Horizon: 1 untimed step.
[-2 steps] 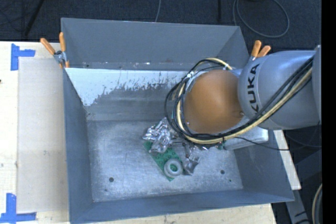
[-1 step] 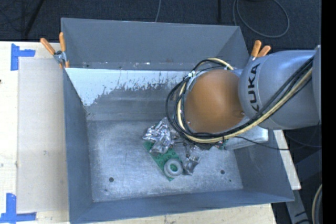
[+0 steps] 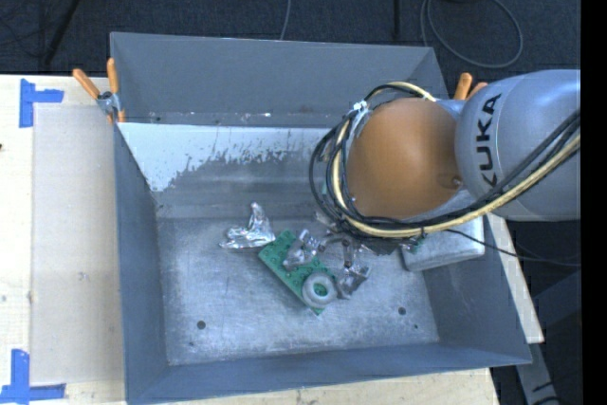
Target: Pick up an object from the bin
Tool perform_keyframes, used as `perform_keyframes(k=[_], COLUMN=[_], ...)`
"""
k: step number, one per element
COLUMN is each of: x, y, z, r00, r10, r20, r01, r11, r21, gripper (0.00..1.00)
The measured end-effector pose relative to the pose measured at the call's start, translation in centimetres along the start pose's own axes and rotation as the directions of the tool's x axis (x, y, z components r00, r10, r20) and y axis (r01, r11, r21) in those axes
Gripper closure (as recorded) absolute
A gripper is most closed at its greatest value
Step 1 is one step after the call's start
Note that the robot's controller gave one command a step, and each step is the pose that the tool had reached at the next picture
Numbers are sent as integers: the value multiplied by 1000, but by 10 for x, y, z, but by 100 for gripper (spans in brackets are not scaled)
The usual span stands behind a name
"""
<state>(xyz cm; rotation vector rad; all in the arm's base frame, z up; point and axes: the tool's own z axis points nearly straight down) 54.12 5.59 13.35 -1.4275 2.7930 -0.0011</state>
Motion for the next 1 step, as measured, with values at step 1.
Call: perform_keyframes(k=[1], x=[-2], y=[0], z=[-31], r00=[1000], r10=[4], r20=[-1], r01=[-4], r11=[1000], r21=[-1], gripper=[100])
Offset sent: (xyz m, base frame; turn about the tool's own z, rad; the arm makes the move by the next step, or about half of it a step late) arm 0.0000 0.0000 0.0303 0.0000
